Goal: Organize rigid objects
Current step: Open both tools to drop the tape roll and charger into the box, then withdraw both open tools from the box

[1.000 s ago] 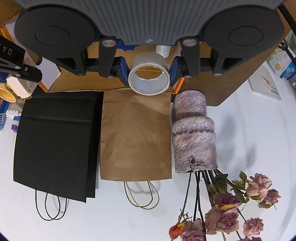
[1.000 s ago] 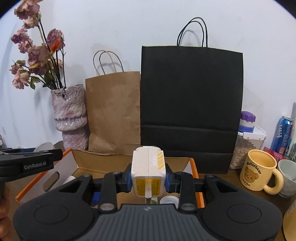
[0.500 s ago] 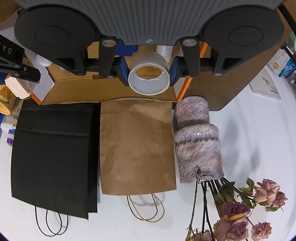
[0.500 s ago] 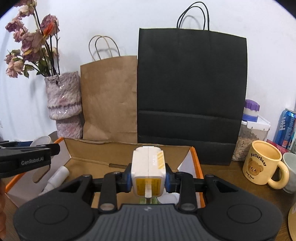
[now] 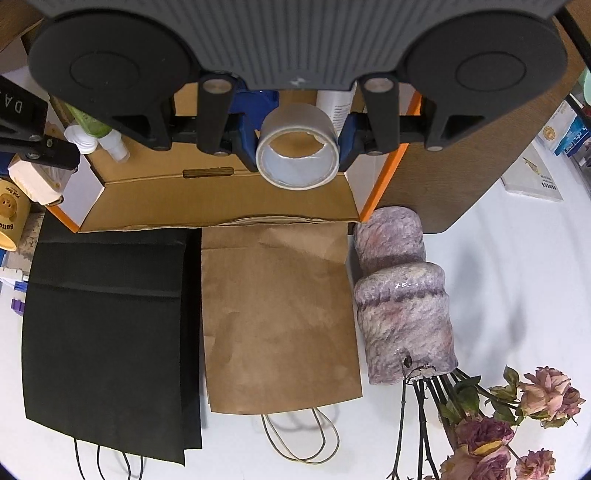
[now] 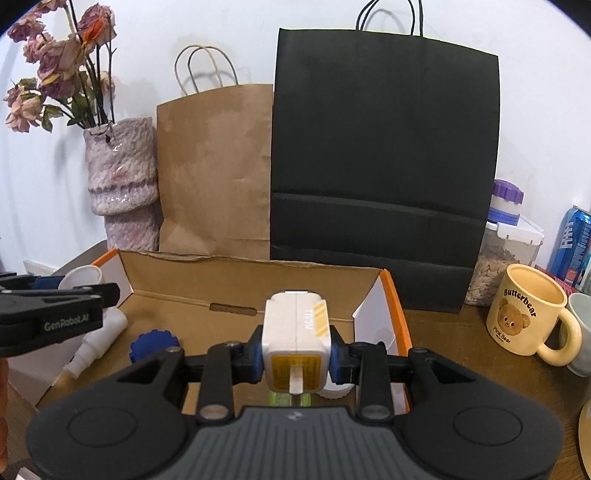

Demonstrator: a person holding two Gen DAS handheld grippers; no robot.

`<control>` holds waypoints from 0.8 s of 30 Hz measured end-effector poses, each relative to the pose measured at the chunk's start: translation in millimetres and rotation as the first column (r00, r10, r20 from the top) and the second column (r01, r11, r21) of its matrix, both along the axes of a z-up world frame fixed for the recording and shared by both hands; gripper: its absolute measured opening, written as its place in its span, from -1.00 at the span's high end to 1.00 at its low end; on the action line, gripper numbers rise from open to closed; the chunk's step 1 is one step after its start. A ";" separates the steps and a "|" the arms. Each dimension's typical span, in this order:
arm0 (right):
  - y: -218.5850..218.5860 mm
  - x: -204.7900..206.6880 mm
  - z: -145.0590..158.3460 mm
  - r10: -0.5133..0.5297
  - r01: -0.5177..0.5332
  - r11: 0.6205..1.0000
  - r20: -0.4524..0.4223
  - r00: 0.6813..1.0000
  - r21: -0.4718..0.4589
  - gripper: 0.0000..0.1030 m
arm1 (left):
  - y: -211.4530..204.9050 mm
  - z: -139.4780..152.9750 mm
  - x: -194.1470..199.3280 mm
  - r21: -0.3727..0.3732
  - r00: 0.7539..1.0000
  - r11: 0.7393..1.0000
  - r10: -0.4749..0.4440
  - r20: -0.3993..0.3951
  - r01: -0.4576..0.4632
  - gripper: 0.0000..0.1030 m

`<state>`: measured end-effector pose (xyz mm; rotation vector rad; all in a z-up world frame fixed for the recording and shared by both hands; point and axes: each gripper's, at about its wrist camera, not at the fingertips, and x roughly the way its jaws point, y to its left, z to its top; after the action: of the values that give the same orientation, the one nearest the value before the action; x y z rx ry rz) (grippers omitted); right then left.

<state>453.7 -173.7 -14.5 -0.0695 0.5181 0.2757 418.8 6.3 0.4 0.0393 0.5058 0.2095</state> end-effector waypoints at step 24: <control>-5.1 -1.4 8.0 -0.052 0.052 0.999 0.036 0.998 0.006 -1.00 | 1.6 5.2 -4.5 0.005 0.998 0.999 0.041 0.039 -0.041 -1.00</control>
<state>452.3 -178.8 -6.5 -0.0563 0.4830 0.2244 414.4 7.9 5.6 0.0300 0.4679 0.2515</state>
